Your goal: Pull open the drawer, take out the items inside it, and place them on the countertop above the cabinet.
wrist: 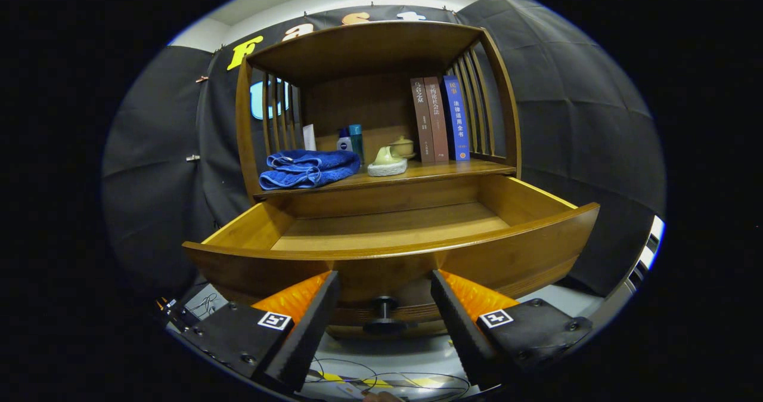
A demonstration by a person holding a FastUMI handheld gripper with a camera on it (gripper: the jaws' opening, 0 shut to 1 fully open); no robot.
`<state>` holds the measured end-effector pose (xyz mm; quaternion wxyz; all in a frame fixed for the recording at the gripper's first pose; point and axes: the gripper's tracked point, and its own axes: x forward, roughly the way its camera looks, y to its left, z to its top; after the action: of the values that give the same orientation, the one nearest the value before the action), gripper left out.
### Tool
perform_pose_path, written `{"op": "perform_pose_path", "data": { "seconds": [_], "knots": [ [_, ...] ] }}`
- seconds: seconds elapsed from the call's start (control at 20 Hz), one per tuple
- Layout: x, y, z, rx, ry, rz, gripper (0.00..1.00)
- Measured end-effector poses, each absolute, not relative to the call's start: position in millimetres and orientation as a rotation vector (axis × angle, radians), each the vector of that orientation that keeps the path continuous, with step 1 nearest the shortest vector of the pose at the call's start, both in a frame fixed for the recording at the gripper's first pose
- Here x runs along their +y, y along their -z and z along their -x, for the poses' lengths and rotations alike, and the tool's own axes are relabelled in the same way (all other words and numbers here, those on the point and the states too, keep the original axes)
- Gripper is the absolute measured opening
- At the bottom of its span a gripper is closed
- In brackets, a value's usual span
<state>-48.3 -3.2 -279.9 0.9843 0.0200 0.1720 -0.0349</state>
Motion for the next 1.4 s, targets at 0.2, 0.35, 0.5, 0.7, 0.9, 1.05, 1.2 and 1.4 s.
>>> {"op": "perform_pose_path", "data": {
  "seconds": [0.2,0.35,0.5,0.7,0.9,1.05,1.2,1.4],
  "knots": [
    [-2,278,35,0.347,0.078,-0.035,0.99],
    [-2,280,8,0.356,0.086,-0.031,0.99],
    [-3,276,-20,0.355,0.092,-0.023,0.99],
    [-6,281,-54,0.36,0.086,-0.022,0.99],
    [-9,285,-90,0.369,0.084,-0.017,0.99],
    [-10,286,-107,0.371,0.089,-0.017,1.0],
    [-11,288,-123,0.375,0.089,-0.024,0.99],
    [-14,291,-137,0.382,0.089,-0.024,1.0]
  ]
}}
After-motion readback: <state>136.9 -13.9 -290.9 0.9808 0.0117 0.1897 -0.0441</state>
